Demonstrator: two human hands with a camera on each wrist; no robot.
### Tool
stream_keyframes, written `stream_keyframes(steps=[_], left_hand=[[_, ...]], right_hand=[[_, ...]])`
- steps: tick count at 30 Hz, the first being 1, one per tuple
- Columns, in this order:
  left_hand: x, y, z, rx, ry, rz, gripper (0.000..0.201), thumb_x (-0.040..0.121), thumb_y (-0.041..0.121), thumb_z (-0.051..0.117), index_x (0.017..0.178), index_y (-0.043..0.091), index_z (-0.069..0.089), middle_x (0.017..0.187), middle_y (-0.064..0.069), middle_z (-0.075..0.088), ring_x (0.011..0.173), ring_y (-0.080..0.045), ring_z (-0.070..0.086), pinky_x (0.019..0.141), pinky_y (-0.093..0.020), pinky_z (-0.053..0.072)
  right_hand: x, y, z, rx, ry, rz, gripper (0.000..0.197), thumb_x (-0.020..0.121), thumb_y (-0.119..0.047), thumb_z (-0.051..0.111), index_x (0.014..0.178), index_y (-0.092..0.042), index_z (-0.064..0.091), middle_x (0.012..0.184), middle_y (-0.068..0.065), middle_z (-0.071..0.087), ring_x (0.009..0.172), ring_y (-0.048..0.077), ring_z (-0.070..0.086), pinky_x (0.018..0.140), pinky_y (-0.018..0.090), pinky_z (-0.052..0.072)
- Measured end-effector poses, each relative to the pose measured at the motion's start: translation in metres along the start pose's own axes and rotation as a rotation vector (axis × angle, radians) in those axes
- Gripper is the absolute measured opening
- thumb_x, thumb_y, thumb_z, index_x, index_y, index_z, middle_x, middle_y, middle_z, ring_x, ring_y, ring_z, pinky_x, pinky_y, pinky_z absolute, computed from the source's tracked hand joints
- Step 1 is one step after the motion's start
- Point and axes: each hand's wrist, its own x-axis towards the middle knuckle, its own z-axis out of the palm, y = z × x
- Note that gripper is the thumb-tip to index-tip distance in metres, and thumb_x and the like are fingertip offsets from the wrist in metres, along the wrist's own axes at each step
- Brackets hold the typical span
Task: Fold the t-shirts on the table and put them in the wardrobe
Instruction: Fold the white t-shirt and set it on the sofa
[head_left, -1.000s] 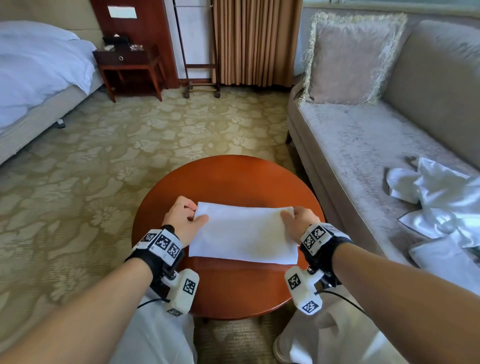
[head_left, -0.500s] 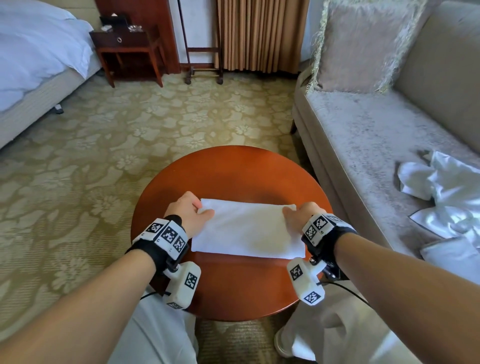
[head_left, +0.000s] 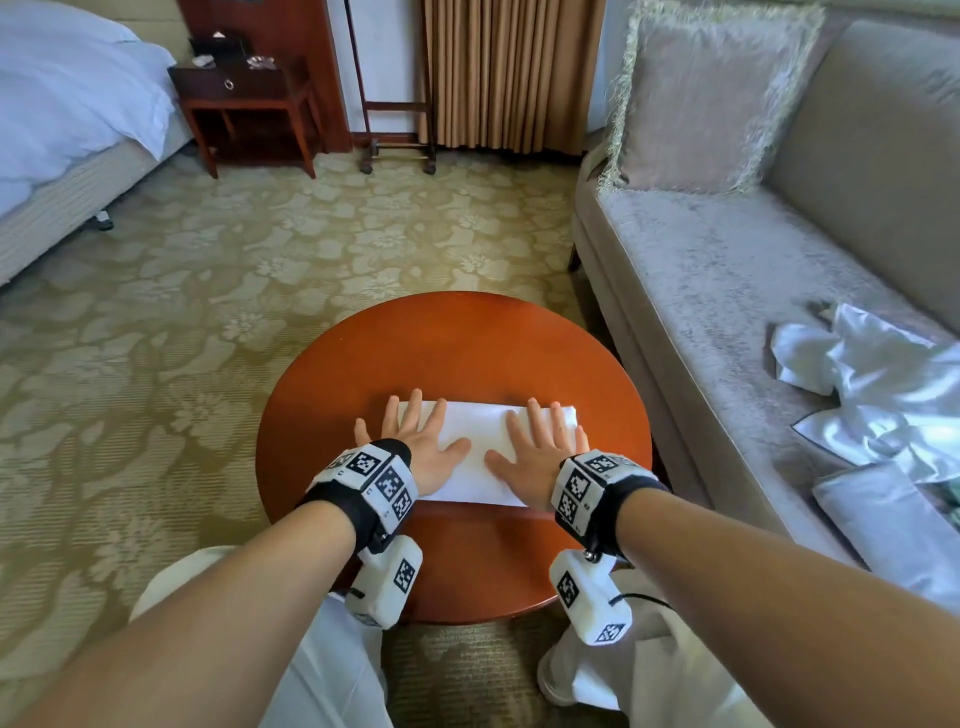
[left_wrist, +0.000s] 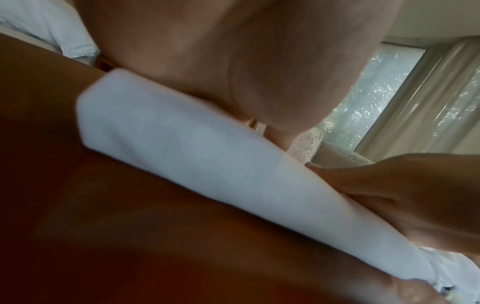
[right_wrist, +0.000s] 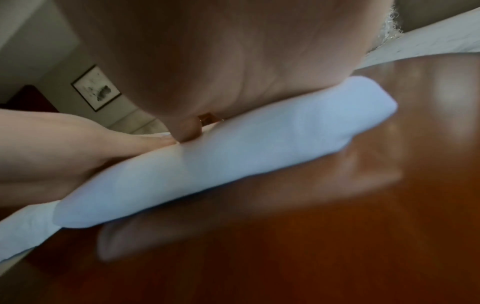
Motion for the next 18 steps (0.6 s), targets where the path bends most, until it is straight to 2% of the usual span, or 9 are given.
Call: stream_keyframes(steps=[5, 8, 11, 13, 16, 18], left_hand=[[0.007, -0.002, 0.008, -0.024, -0.003, -0.011, 0.073, 0.094, 0.070, 0.015, 0.153, 0.037, -0.014, 0.158, 0.005, -0.030, 0.146, -0.020, -0.028, 0.116, -0.059, -0.009], [0.008, -0.003, 0.003, -0.124, 0.012, -0.081, 0.079, 0.092, 0.072, 0.020, 0.153, 0.034, -0.013, 0.159, 0.001, -0.028, 0.147, -0.022, -0.025, 0.117, -0.058, -0.006], [0.002, -0.002, 0.000, -0.265, 0.095, -0.219, 0.103, 0.086, 0.073, 0.042, 0.154, 0.017, -0.012, 0.163, -0.009, -0.011, 0.150, -0.029, -0.009, 0.119, -0.054, 0.006], [-0.002, 0.002, -0.004, -0.340, 0.165, -0.293, 0.114, 0.080, 0.069, 0.058, 0.154, 0.006, -0.002, 0.160, -0.015, 0.010, 0.147, -0.034, 0.010, 0.117, -0.048, 0.021], [-0.008, 0.010, -0.012, -0.305, 0.174, -0.326, 0.108, 0.073, 0.065, 0.070, 0.147, 0.001, 0.023, 0.149, -0.016, 0.031, 0.137, -0.034, 0.030, 0.108, -0.041, 0.034], [-0.008, 0.018, -0.016, -0.305, 0.154, -0.346, 0.105, 0.070, 0.059, 0.077, 0.144, 0.002, 0.029, 0.146, -0.016, 0.036, 0.134, -0.034, 0.037, 0.105, -0.042, 0.038]], right_hand=[[0.010, 0.002, 0.002, -0.001, 0.004, -0.016, 0.074, 0.094, -0.066, 0.023, 0.154, -0.033, -0.005, 0.160, -0.007, -0.021, 0.145, 0.021, -0.026, 0.119, 0.046, -0.010], [0.011, 0.006, -0.009, 0.160, 0.060, 0.032, 0.064, 0.095, -0.056, 0.034, 0.152, -0.035, 0.014, 0.162, -0.004, -0.010, 0.148, 0.022, -0.013, 0.120, 0.044, -0.002], [0.007, 0.007, -0.019, 0.366, 0.190, 0.288, 0.062, 0.091, -0.039, 0.054, 0.146, -0.028, 0.028, 0.156, 0.006, 0.015, 0.143, 0.029, 0.015, 0.115, 0.044, 0.021], [0.003, 0.007, -0.025, 0.408, 0.179, 0.411, 0.067, 0.087, -0.038, 0.062, 0.142, -0.020, 0.029, 0.144, 0.008, 0.032, 0.133, 0.030, 0.029, 0.109, 0.044, 0.032], [-0.004, 0.005, -0.030, 0.443, 0.127, 0.435, 0.066, 0.084, -0.029, 0.062, 0.139, -0.015, 0.029, 0.139, 0.009, 0.039, 0.130, 0.030, 0.035, 0.108, 0.046, 0.035], [-0.015, 0.003, -0.032, 0.458, 0.106, 0.474, 0.063, 0.085, -0.024, 0.058, 0.139, -0.013, 0.028, 0.140, 0.010, 0.037, 0.131, 0.031, 0.035, 0.109, 0.045, 0.034]])
